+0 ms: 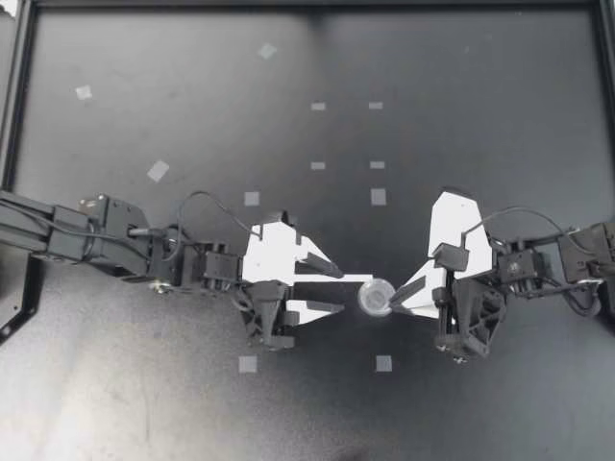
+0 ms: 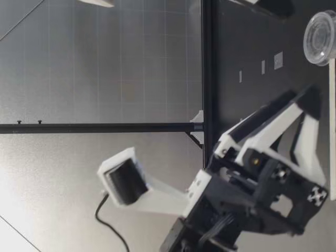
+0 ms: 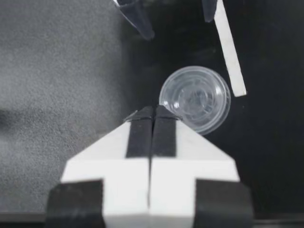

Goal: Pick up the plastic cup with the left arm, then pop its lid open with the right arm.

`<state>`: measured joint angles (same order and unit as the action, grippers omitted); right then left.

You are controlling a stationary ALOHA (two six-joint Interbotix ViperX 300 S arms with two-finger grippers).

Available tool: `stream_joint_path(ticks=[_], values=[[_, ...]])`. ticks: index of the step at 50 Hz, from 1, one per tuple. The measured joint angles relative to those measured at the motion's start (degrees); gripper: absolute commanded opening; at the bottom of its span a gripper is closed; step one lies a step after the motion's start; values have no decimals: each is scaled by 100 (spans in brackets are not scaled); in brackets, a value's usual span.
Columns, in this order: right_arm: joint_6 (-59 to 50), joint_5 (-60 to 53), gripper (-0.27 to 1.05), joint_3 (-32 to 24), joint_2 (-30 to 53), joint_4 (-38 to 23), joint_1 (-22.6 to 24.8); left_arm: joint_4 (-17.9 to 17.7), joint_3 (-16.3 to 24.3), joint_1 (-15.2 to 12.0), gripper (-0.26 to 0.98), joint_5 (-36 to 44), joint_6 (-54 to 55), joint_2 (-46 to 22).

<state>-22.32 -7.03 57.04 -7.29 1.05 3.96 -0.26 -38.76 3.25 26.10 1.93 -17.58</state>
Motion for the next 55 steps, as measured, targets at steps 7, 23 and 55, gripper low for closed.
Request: stream_joint_path(ticks=[7, 23, 55], values=[[0, -97, -15, 62, 35, 0, 9, 9, 202, 26, 53, -114, 0, -202], [0, -334, -15, 88, 281, 0, 9, 9, 598, 62, 67, -457, 0, -510], [26, -545, -15, 97, 703, 0, -26, 9, 914, 62, 68, -483, 70, -765]])
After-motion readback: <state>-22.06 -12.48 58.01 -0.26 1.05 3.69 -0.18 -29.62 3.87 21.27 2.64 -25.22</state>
